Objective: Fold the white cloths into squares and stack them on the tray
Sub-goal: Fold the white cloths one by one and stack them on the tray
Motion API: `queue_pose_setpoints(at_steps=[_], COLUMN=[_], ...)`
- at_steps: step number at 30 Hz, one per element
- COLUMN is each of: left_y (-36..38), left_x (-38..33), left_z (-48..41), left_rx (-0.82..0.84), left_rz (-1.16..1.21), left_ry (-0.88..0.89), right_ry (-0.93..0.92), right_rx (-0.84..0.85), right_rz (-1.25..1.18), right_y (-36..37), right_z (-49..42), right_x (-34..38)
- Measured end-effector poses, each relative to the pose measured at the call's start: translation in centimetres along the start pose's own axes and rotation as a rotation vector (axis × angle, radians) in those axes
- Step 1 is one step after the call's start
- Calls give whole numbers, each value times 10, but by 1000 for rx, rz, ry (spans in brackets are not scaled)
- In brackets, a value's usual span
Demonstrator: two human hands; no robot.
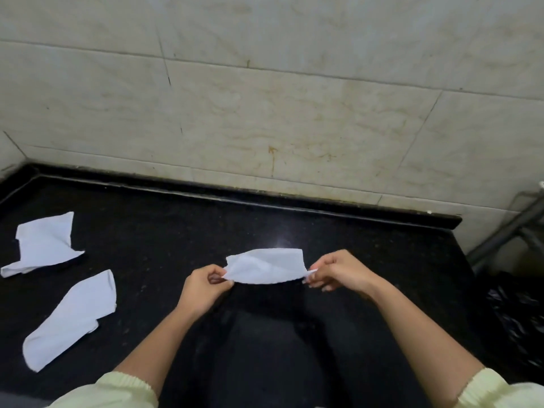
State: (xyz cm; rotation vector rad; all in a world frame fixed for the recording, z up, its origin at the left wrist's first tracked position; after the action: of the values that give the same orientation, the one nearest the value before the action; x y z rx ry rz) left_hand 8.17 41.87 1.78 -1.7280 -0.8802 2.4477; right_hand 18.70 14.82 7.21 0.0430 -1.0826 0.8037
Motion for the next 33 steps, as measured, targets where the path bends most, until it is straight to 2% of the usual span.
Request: queue_pose_setpoints(at_steps=[5,9,13,15,20,24,28,33], left_y=[0,5,19,25,26,21,6,4], left_x=[58,73,70,69,66,69,65,59], left_z=[30,46,52,52,44,34,24,7], left_rx=[-31,-42,18,15,-47,-38,-118,-182], left_rz=[-328,-527,-601,-567,-448,-355,-212,-177], left_ry=[22,-10,46,41,-5,-42,-59,-97], right_ry=[227,278,238,213,69,28,16,22], right_rx=[262,334,276,230,126,-23,-85,-214], right_rz=[179,269,314,319,552,455,315,175], right_y=[58,84,90,89,77,59,45,37], right_z=[3,6,5,3,-4,-20,-40,-65], right_x=[-60,-87,-98,-100,-92,-80,-68,-64])
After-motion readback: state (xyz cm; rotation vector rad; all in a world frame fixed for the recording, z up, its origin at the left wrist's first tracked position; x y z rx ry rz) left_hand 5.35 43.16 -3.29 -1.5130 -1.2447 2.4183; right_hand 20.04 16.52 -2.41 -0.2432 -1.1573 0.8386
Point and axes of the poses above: each hand's wrist, its own z-axis away from the middle knuckle, its own y-axis out of the palm, x = y × z, the point moved 6 cm from there along -z, towards the middle knuckle, and after that the axes turned 2 degrees about -x, right-handed, at the moved point
